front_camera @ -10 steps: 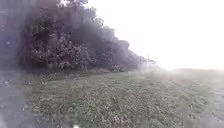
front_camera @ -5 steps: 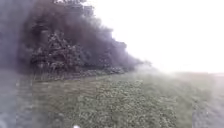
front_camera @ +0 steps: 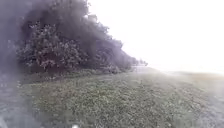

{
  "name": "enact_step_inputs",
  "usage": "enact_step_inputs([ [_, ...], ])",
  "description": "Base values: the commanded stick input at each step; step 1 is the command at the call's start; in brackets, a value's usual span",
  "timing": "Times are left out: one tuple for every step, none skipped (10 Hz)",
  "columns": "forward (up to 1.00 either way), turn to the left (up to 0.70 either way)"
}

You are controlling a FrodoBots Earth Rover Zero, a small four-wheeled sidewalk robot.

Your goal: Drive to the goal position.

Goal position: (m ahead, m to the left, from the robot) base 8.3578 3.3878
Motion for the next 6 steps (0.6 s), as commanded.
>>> enact_step_inputs([
  [0.60,-0.15],
  [0.60,-0.15],
  [0.60,-0.15],
  [0.60,-0.15],
  [0.60,-0.15],
  [0.60,-0.15],
])
